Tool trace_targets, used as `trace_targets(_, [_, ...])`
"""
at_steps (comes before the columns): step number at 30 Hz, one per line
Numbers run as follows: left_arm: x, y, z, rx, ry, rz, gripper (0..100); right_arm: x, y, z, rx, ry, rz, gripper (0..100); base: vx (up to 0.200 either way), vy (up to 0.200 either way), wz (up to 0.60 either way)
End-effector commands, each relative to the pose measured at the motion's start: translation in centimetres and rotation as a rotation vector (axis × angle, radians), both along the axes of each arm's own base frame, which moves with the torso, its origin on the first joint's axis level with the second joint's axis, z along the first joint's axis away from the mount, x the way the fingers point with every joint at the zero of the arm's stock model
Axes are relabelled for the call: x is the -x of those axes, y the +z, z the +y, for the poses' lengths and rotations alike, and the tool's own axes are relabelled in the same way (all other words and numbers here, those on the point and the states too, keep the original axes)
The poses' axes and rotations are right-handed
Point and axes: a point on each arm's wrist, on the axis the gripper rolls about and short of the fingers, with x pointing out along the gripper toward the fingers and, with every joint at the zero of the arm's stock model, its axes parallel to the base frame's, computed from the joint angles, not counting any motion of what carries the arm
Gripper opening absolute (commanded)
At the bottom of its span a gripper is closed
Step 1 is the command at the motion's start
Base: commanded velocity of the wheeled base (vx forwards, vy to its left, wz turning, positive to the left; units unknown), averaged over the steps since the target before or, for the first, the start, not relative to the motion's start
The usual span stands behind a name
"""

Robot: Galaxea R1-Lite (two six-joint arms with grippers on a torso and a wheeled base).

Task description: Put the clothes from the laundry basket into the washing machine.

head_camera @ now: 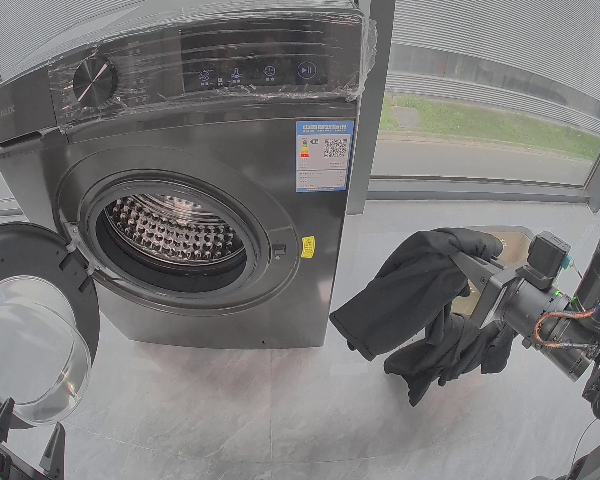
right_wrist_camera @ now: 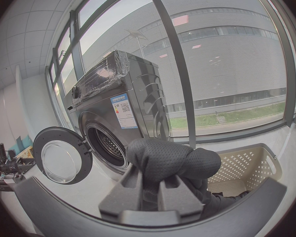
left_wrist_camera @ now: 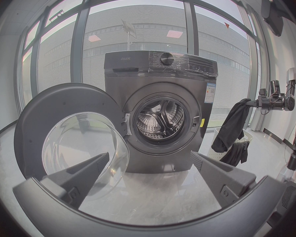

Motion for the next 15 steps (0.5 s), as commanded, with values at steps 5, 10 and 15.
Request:
trace_targets(5, [0.04, -0.40, 0.00, 0.000, 0.000, -0.005, 100, -0.02, -0.09, -0.05, 0.002, -0.003, 0.004, 0, 0.000, 0.000, 0.00])
trace_targets(10, [0.03, -0.45, 0.00, 0.000, -0.001, -0.003, 100, 0.00, -0.24, -0.06, 0.005, -0.003, 0.009, 0, 0.000, 0.080, 0.00])
trace_targets(15, [0.03, -0.45, 0.00, 0.000, 0.000, -0.003, 100, 0.01, -0.17, -0.07, 0.004, -0.003, 0.006, 0, 0.000, 0.200, 0.00])
